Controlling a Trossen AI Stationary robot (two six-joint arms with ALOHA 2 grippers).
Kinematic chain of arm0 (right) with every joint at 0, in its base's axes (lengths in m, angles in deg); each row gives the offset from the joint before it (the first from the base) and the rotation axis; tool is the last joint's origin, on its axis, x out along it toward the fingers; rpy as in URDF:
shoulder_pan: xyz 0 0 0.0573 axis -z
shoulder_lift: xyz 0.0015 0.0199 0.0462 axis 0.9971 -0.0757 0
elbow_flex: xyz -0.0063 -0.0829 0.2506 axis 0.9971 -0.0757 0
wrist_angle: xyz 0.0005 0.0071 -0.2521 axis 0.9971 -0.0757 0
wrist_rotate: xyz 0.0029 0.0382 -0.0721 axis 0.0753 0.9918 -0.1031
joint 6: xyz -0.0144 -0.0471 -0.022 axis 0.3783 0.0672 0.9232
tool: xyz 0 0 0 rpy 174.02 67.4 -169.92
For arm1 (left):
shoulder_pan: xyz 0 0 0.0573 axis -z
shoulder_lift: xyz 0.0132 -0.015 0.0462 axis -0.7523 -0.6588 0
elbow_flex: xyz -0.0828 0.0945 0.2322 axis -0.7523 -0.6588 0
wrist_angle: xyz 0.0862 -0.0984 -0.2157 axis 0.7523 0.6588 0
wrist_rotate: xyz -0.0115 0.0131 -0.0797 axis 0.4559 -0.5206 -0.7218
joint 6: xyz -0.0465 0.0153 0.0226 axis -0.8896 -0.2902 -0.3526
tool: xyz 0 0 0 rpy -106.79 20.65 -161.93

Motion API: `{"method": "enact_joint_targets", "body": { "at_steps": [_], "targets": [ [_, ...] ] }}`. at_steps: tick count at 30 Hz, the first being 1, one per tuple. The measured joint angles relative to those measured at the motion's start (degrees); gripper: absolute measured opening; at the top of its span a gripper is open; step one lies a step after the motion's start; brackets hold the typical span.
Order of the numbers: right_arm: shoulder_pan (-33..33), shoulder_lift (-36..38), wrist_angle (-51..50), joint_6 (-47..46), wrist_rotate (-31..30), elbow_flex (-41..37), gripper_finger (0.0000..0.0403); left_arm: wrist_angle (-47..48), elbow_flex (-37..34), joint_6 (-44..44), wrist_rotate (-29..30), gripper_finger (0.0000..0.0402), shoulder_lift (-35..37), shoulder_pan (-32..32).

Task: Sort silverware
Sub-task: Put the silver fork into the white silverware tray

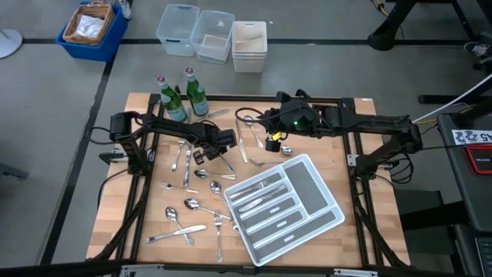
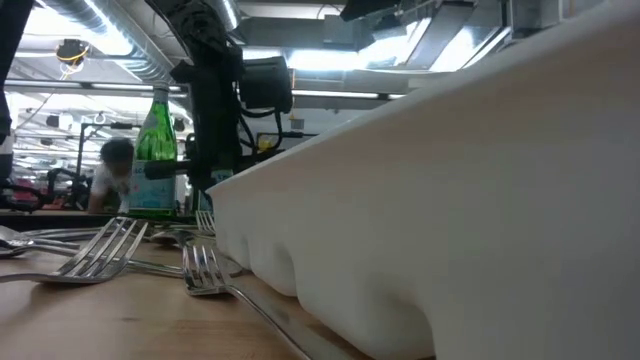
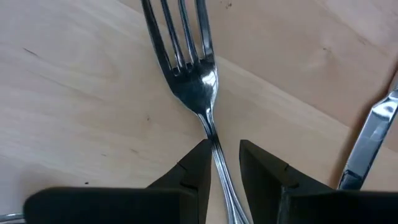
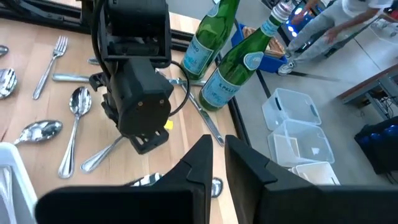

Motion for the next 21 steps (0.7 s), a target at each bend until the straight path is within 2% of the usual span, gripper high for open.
{"method": "enact_joint_targets", "body": {
  "at_steps": [7, 11, 16, 21],
  "targets": [
    [0.5, 1.4, -6.9, -0.3, 0.1, 0.0, 0.0046, 1.2, 0.0, -0.2, 0.0, 0.0072, 0.0, 0.0],
    [3.5, 3.7, -12.9, -3.4, 6.6, -0.4, 0.0046, 1.0, 0.0, -0.2, 0.1, 0.0072, 0.0, -0.4],
    [8.5, 7.9, -9.9, -5.5, 14.8, -9.0, 0.0046, 1.1, 0.0, 0.3, 0.1, 0.0072, 0.0, -1.1],
    [12.5, 11.0, -2.9, -8.1, 16.0, -20.0, 0.0046, 1.1, 0.0, 0.1, 0.1, 0.0072, 0.0, -1.5]
  ]
}}
